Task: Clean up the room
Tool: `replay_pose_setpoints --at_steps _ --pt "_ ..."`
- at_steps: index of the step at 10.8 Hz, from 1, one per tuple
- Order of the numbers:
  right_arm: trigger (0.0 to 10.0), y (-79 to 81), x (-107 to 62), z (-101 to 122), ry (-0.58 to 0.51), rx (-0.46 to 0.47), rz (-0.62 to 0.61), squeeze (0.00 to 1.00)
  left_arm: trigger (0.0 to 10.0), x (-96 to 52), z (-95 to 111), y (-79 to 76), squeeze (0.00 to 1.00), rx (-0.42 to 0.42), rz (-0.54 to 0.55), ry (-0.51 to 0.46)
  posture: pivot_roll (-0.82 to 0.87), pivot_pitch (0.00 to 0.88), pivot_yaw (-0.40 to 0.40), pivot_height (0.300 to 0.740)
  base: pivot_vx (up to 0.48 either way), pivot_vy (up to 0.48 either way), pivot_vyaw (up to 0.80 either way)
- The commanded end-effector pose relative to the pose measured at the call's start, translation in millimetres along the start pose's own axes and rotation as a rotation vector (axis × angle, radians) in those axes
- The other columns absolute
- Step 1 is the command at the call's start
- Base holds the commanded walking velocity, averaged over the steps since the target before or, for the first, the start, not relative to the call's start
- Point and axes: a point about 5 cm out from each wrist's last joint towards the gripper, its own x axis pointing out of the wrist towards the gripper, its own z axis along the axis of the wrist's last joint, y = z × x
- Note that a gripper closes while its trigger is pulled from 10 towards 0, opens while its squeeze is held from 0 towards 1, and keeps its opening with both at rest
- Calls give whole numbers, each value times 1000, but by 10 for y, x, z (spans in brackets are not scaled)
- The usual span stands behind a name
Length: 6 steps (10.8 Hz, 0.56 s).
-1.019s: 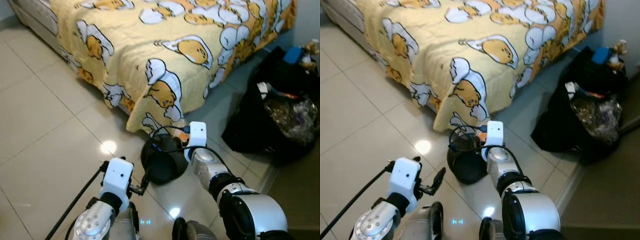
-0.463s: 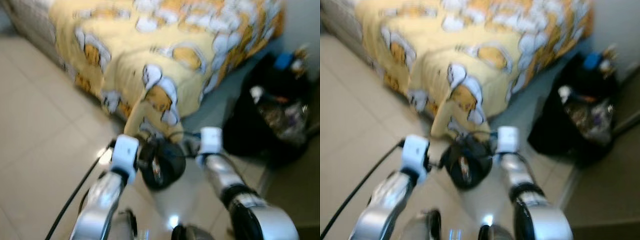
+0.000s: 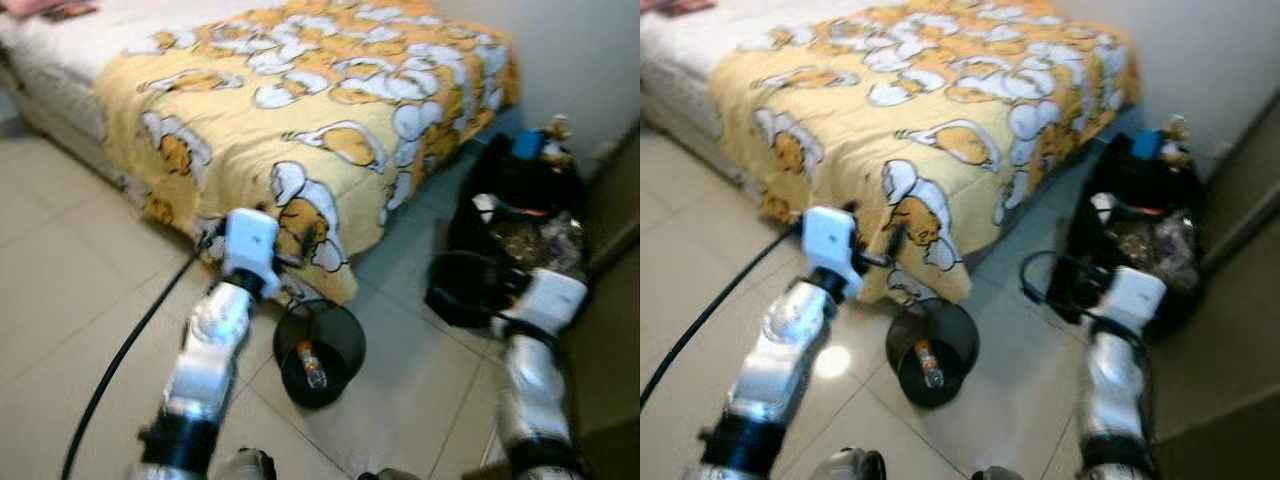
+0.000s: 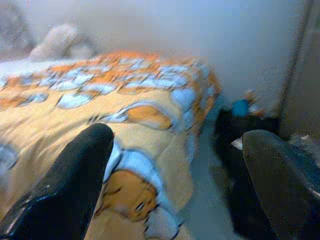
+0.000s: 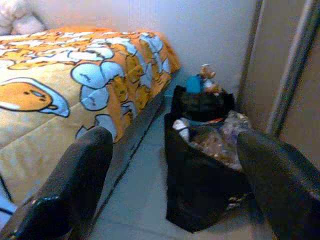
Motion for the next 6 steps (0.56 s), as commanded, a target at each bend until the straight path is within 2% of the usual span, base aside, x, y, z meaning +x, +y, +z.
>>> replay_pose_setpoints --at_steps 1,2,3,4,5,6 --pt "10000 1 -28 40 -26 -76 42 0 10000 -63 -78 -15 0 18 -12 13 45 0 -23 740 0 0 0" --pt "10000 19 -53 45 -49 -110 71 0 10000 -61 -217 -42 0 7 16 45 43 0 -21 740 0 0 0" --pt "10000 60 -82 23 -32 -92 75 0 10000 -72 -300 19 0 -19 71 72 36 0 -20 740 0 0 0" --pt "10000 82 -150 -11 -19 -94 97 0 10000 -116 -362 69 0 -9 103 108 40 0 -23 740 0 0 0" --pt "10000 67 -269 -133 35 -105 111 0 10000 -166 -383 110 0 4 108 113 47 0 -20 740 0 0 0" --pt "10000 91 -269 -150 38 -116 125 0 10000 -135 -376 124 0 18 105 102 52 0 -22 740 0 0 0"
